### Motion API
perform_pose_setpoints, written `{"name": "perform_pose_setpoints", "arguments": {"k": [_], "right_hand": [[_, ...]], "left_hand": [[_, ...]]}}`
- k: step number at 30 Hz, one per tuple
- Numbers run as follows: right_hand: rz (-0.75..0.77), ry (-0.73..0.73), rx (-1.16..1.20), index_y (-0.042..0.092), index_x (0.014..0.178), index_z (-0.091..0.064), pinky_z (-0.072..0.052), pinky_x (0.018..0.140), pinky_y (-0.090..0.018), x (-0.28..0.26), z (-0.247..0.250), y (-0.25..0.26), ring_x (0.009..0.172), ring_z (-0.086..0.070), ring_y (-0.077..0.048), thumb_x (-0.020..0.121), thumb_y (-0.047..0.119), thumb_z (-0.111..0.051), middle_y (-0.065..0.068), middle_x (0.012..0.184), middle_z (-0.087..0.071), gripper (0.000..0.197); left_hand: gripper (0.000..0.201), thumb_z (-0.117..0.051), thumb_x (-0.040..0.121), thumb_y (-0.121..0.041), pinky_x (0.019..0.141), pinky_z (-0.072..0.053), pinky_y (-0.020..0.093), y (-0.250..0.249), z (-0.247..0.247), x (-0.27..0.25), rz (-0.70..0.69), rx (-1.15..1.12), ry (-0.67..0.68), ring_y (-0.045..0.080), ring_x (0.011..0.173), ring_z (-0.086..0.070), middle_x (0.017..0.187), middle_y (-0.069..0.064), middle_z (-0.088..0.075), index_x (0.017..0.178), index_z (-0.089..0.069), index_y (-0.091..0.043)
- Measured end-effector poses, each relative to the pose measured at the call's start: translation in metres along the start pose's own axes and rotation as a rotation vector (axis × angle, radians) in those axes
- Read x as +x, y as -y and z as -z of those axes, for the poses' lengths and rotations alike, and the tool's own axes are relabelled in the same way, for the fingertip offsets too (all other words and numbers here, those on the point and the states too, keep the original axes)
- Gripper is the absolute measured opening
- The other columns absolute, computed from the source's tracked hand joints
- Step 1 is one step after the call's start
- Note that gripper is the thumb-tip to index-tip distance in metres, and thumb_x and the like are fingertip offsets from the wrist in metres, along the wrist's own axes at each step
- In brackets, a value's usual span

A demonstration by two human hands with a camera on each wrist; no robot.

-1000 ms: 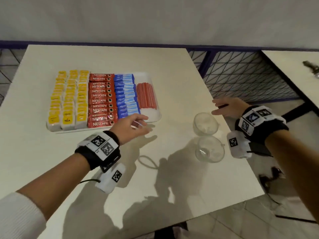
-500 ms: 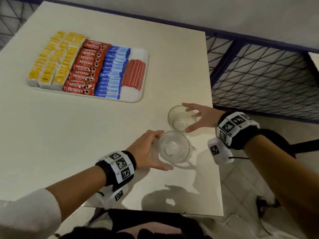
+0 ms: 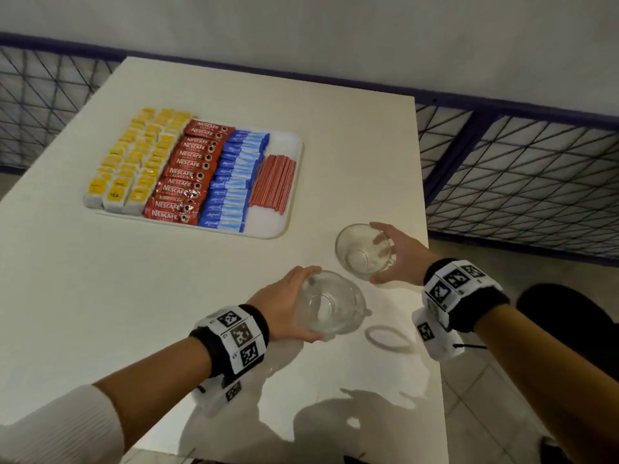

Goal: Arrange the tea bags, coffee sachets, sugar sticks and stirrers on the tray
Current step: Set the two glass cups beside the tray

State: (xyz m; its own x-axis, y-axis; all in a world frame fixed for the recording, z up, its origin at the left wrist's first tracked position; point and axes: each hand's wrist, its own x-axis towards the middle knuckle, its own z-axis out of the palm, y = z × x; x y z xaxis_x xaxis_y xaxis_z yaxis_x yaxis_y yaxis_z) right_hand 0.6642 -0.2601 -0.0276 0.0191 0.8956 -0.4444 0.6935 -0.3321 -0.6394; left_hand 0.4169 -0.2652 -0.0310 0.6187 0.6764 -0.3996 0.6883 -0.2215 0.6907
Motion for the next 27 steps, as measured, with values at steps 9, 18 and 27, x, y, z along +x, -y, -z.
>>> {"name": "perform_pose_setpoints", "arguments": {"k": [9, 18, 27], "right_hand": [[-0.036, -0.074, 0.035, 0.017, 0.146, -0.019, -0.032, 0.086, -0.021, 0.091, 0.03, 0.03, 0.1, -0.043, -0.015, 0.067, 0.008, -0.081, -0.01, 0.134, -0.044, 0.101], [-0.063, -0.054, 0.063, 0.021, 0.149, -0.011, -0.04, 0.101, -0.047, 0.163, 0.047, 0.061, 0.108, -0.043, -0.021, 0.07, 0.009, -0.079, -0.01, 0.139, -0.038, 0.105], [-0.051, -0.023, 0.003, 0.019, 0.149, 0.001, -0.04, 0.096, -0.038, 0.186, 0.05, 0.077, 0.122, -0.042, -0.025, 0.072, 0.01, -0.078, -0.011, 0.143, -0.035, 0.11]], "left_hand": [[0.104, -0.085, 0.059, -0.04, 0.095, -0.032, 0.017, 0.018, 0.046, 0.048, -0.014, -0.038, -0.009, 0.009, 0.115, -0.044, 0.13, -0.01, -0.038, 0.14, -0.023, -0.027], [0.103, -0.084, 0.063, -0.034, 0.104, -0.03, 0.021, 0.026, 0.066, 0.084, -0.063, -0.046, 0.001, 0.01, 0.125, -0.039, 0.137, -0.006, -0.035, 0.143, -0.02, -0.024], [0.105, -0.082, 0.066, -0.033, 0.104, -0.031, 0.023, 0.022, 0.069, 0.092, -0.068, 0.005, 0.057, 0.012, 0.128, -0.038, 0.143, -0.004, -0.031, 0.145, -0.014, -0.026]]}}
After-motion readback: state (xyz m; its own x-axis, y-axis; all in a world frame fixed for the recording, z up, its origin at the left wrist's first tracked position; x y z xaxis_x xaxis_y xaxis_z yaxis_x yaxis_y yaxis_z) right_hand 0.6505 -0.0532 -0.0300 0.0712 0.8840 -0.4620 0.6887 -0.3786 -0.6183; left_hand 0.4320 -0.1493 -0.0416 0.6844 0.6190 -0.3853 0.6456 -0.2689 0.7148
